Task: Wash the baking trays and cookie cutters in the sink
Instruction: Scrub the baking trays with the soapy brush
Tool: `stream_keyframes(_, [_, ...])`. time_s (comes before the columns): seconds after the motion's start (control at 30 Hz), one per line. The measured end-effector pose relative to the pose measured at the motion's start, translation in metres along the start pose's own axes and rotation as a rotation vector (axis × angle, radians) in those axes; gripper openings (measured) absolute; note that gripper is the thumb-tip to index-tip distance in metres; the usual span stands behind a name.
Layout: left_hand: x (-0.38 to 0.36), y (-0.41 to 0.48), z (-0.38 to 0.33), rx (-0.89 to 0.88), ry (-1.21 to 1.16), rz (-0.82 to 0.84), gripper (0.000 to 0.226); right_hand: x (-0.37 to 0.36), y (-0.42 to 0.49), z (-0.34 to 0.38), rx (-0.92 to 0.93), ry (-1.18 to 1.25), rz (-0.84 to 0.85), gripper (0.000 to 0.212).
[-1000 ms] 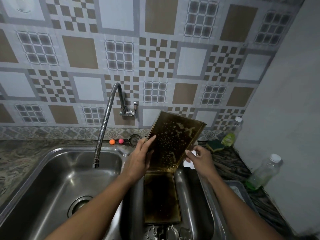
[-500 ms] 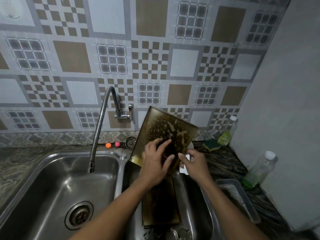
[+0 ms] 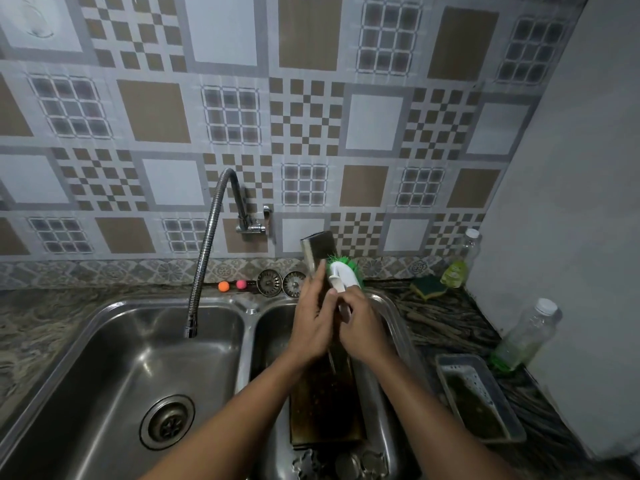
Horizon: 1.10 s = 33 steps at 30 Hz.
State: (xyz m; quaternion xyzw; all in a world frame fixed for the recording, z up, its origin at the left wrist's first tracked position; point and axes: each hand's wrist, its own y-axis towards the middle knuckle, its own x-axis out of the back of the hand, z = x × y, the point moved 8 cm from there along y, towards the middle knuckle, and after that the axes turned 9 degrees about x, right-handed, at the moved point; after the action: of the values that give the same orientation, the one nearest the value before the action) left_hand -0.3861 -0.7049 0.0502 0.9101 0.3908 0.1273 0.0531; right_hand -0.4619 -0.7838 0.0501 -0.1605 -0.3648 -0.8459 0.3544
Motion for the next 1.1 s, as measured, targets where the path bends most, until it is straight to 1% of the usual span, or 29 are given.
stream_keyframes(0.1, [0.011,-0.001,0.01,0.055,-0.102,-0.063,0.051,-0.01,0.001,-0.002,-0.004,-0.013,0.064,0.013])
stream_keyframes(0.13, [0.015,-0.003,0.013,0.067,-0.103,-0.084,0.054,-0.013,0.001,-0.004,-0.021,-0.002,0.085,0.013])
stream_keyframes(0.23, [0.029,-0.006,0.03,0.099,-0.029,-0.138,0.076,-0.012,-0.003,-0.008,-0.049,0.044,0.104,0.015])
stream_keyframes(0.3, [0.036,-0.003,0.045,0.141,-0.034,-0.127,0.083,0.003,-0.008,-0.017,-0.079,0.034,0.054,0.021])
stream_keyframes(0.4, [0.037,-0.002,0.063,0.213,-0.085,-0.079,0.075,0.038,-0.019,-0.044,-0.178,-0.025,-0.027,0.024])
stream_keyframes(0.5, [0.044,-0.002,0.082,0.223,-0.004,-0.104,0.056,0.081,-0.039,-0.077,-0.26,-0.086,-0.076,0.026])
stream_keyframes(0.6, [0.041,-0.004,0.098,0.292,-0.06,-0.124,0.047,0.127,-0.071,-0.113,-0.366,-0.218,-0.112,0.039])
stream_keyframes(0.63, [0.039,-0.006,0.101,0.315,-0.076,-0.128,0.047,0.141,-0.084,-0.126,-0.408,-0.255,-0.128,0.04])
stream_keyframes(0.7, [0.032,-0.009,0.107,0.376,-0.114,-0.121,0.057,0.159,-0.109,-0.149,-0.497,-0.295,-0.14,0.038])
stream_keyframes(0.77, [0.024,-0.013,0.115,0.44,-0.188,-0.092,0.068,0.167,-0.131,-0.165,-0.551,-0.324,-0.124,0.035])
stream_keyframes(0.8, [0.021,-0.015,0.119,0.464,-0.207,-0.076,0.07,0.168,-0.14,-0.17,-0.566,-0.337,-0.114,0.034])
stream_keyframes(0.87, [0.018,-0.017,0.125,0.465,-0.189,-0.06,0.068,0.168,-0.152,-0.176,-0.576,-0.36,-0.098,0.031])
stream_keyframes(0.93, [0.019,-0.017,0.127,0.453,-0.161,-0.05,0.06,0.165,-0.157,-0.18,-0.584,-0.377,-0.084,0.03])
stream_keyframes(1.0, [0.018,-0.017,0.128,0.457,-0.179,-0.036,0.054,0.163,-0.159,-0.181,-0.601,-0.379,-0.081,0.029])
stream_keyframes(1.1, [0.019,-0.016,0.128,0.447,-0.186,-0.029,0.05,0.161,-0.156,-0.183,-0.62,-0.361,-0.09,0.03])
